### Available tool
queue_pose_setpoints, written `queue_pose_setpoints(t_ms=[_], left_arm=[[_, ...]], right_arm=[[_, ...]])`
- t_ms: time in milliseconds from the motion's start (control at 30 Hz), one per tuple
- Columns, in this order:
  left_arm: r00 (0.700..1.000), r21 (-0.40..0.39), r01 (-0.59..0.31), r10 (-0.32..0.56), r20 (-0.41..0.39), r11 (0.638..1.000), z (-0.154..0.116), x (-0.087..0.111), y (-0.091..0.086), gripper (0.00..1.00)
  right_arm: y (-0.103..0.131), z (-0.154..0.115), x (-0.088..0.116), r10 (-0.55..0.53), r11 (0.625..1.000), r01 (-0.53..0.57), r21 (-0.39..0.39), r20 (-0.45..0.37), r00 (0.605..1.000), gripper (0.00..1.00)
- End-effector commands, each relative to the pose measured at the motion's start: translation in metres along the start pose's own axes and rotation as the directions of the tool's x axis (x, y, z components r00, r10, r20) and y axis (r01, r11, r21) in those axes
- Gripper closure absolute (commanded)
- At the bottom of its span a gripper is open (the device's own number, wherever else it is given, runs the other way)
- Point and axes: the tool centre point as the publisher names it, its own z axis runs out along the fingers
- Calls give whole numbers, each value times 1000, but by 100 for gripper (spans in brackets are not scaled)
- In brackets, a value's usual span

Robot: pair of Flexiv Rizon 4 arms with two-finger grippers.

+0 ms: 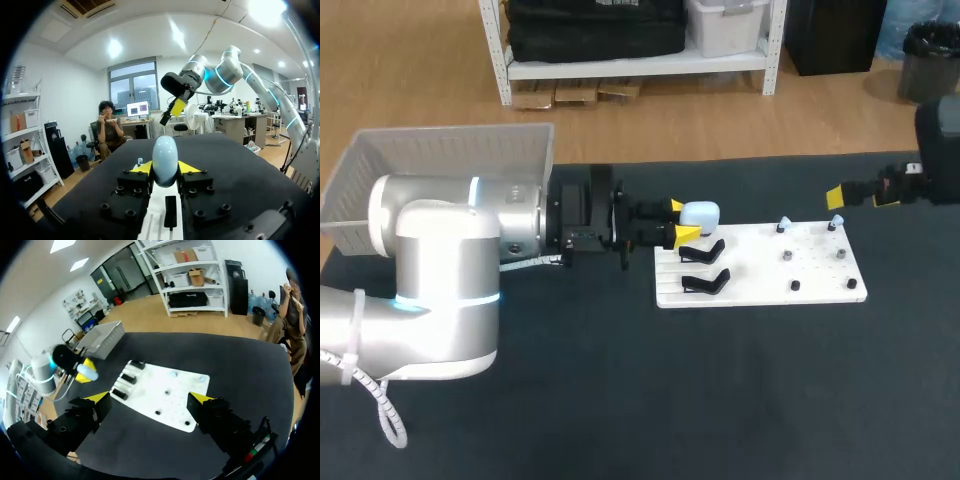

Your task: Pick up each earbud case from the left stands, insert the matching earbuds, close the lid, and place the case in the box.

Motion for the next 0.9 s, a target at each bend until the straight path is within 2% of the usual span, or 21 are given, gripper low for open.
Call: queue_pose_setpoints(t_ms=[33,500,900], left_arm=[[1000,16,6,-6,5,1000,5,3,6,100],[996,46,52,-55,69,998,13,7,10,100],[996,47,59,-62,69,997,14,10,10,100]], right_arm=[[17,-6,7,-24,1000,24,-19,-17,1000,0],[47,6,15,-82,995,80,-53,-46,996,0],[79,28,17,-103,992,97,-84,-65,993,0]])
